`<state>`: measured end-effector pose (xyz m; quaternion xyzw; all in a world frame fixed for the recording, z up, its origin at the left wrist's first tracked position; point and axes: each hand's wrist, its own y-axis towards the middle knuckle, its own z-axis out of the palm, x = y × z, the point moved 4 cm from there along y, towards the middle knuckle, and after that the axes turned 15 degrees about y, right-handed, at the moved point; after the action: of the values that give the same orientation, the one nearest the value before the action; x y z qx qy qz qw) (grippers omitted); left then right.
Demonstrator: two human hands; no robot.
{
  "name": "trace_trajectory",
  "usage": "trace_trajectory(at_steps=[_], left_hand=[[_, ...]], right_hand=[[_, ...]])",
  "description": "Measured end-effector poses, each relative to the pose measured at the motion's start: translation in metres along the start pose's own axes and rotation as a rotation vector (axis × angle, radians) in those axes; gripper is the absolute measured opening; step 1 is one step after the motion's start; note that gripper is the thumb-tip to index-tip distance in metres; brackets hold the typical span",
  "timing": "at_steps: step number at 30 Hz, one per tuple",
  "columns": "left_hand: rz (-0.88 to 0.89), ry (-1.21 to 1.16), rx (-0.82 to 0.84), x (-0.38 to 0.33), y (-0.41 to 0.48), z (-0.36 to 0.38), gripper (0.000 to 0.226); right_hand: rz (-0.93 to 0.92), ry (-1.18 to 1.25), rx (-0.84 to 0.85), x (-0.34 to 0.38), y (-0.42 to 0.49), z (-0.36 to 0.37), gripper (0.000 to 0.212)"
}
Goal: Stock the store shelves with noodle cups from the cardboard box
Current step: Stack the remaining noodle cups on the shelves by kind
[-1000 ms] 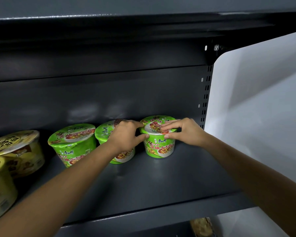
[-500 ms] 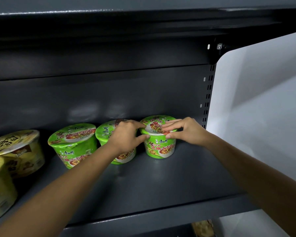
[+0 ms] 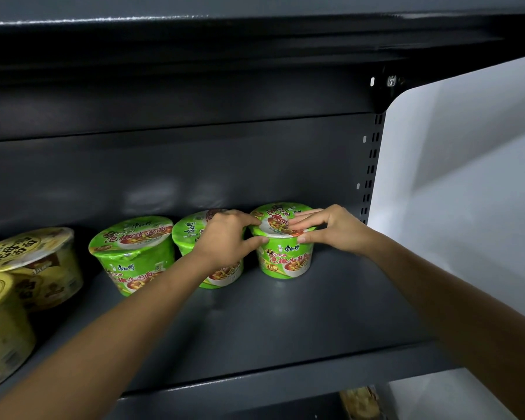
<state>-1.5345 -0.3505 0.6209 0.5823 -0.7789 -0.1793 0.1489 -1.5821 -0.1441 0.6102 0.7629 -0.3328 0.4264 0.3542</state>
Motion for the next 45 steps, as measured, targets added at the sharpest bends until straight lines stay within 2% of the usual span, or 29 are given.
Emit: trace_trajectory(at_steps=[6,22,31,38,45], left_hand=[[-0.001,-0.005,0.009,0.0,0.0,-0.001,0.044],[-0.018,0.013,0.041,-0.004,-0.002,-0.004,0.045],[-0.019,0.131,0.144,-0.01,-0.002,-0.01,0.051],[-0.085,0.121,0.017,-0.014,-0.021,-0.039,0.042],[-0.224,0.09,-0.051,0.017,-0.064,-0.075,0.033]], right_hand=[[0.051,-0.029,0.055,0.003,0.004,-0.003,0.033],[-0.011,-0.222,-0.014,0.009,-0.002,0.004,0.031],[0.036,-0.391,0.012,0.03,-0.007,0.013,0.039],[-0.063,-0.335,-0.033,0.059,-0.008,0.043,0.033],[-0.181,-0.266,-0.014,0.092,0.0,0.105,0.028]])
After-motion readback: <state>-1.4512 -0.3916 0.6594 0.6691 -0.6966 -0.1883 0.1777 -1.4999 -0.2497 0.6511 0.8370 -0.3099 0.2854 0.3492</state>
